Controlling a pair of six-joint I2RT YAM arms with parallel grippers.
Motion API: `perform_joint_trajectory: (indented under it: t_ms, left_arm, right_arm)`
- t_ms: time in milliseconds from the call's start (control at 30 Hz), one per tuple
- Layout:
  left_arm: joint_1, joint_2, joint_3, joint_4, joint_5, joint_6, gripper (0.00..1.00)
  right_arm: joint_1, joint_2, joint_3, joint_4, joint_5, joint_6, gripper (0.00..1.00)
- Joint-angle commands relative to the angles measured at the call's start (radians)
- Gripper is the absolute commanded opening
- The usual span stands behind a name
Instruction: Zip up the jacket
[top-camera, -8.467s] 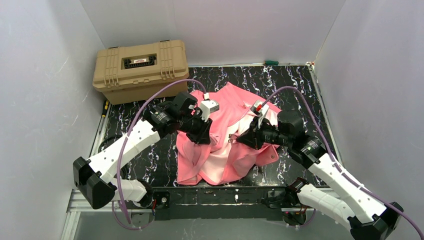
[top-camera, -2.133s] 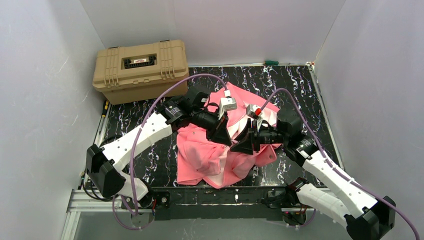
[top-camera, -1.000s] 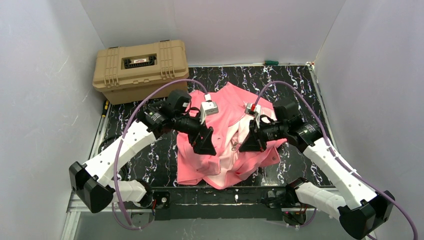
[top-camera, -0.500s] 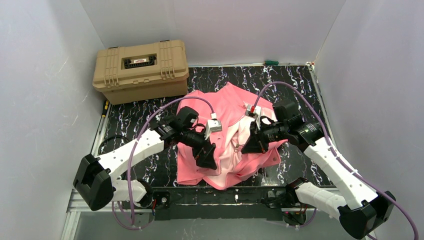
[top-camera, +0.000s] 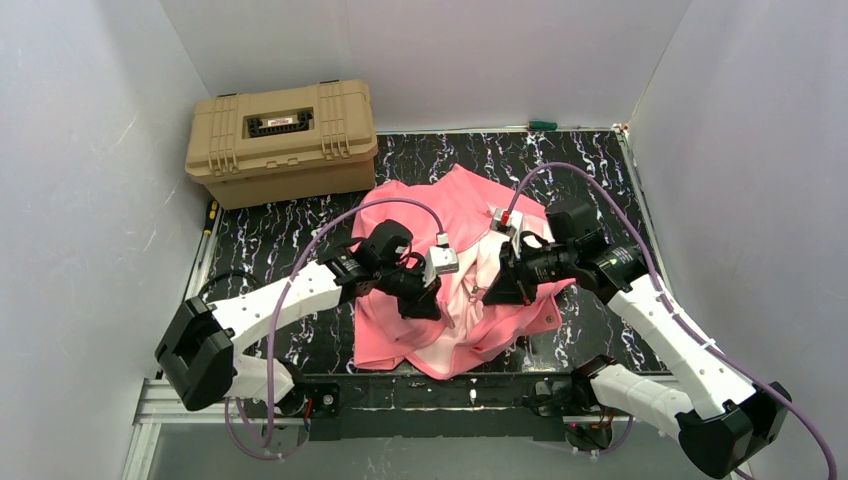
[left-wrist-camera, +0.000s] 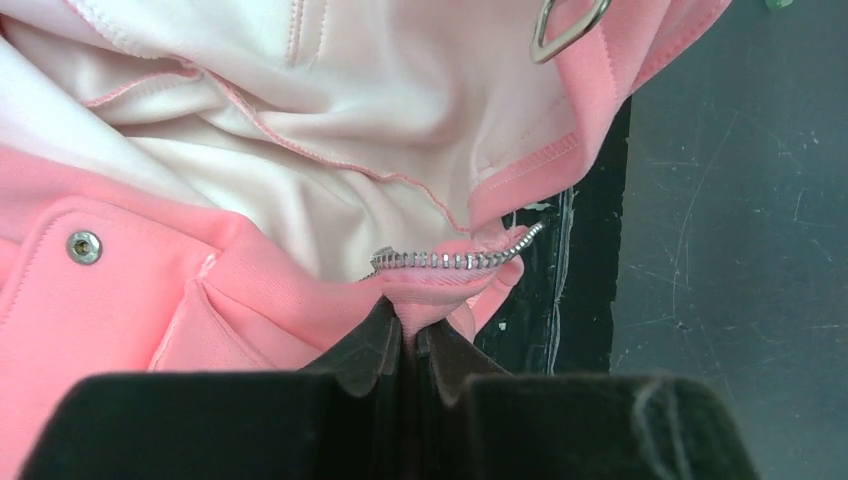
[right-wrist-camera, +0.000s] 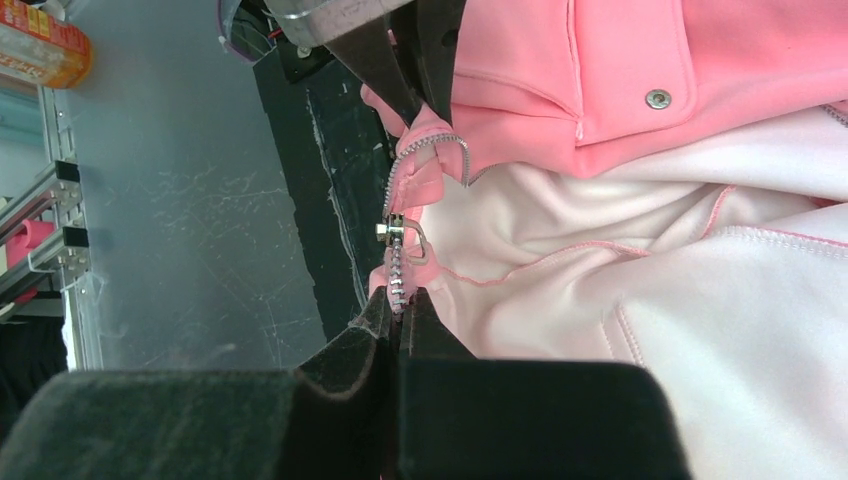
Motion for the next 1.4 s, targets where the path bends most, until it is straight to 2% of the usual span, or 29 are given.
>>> perform_joint_trajectory:
  t_ms: [0,100,233,333,500,567,633,733,867,933,1100,1233,1367]
  left_arm:
    - [0.029,-0.008,0.072,-0.051,-0.011,0.001,0.0]
    - [0.064,-0.015,0.138,-0.145,-0.003,0.055,0.0]
    - [0.114,0.003,0.313,-0.34,-0.11,0.219,0.0]
    - [0.197,0.012,0.464,-0.436,-0.177,0.348,0.0]
    - [0.361,0.056,0.74,-0.451,-0.24,0.59,0.0]
    - [0.393,0.075,0.8,-0.457,-0.263,0.685,0.0]
    - [0.389,0.059,0.769,-0.501,-0.229,0.781,0.0]
    - [0.31,-0.009,0.583,-0.556,-0.204,0.807,0.0]
    - [0.169,-0.069,0.321,-0.553,-0.202,0.77,0.0]
    - [0.126,-0.056,0.254,-0.51,-0.19,0.71,0.01]
    - [0.1,0.032,0.262,-0.471,-0.151,0.638,0.11]
    - [0.099,0.032,0.228,-0.451,-0.122,0.608,0.21]
    - [0.094,0.025,0.177,-0.433,-0.072,0.501,0.3]
  right_arm:
    - [0.005,-0.013,0.017,0.039,0.008,0.001,0.01]
    - [0.005,-0.003,0.016,0.036,0.007,0.001,0.01]
    - [0.01,0.014,0.035,0.019,0.044,0.002,0.01]
    - [0.013,0.017,0.068,0.03,0.118,0.017,0.01]
    - [0.012,0.051,0.159,0.067,0.208,0.053,0.01]
    - [0.012,0.052,0.182,0.085,0.23,0.068,0.01]
    - [0.012,0.051,0.195,0.082,0.239,0.076,0.01]
    - [0.012,0.058,0.21,0.025,0.285,0.067,0.01]
    - [0.012,0.061,0.211,-0.052,0.341,0.048,0.01]
    - [0.012,0.062,0.202,-0.065,0.356,0.04,0.01]
    - [0.012,0.074,0.182,-0.059,0.351,0.035,0.01]
    - [0.012,0.08,0.164,-0.049,0.34,0.035,0.01]
    - [0.012,0.078,0.14,-0.038,0.332,0.042,0.01]
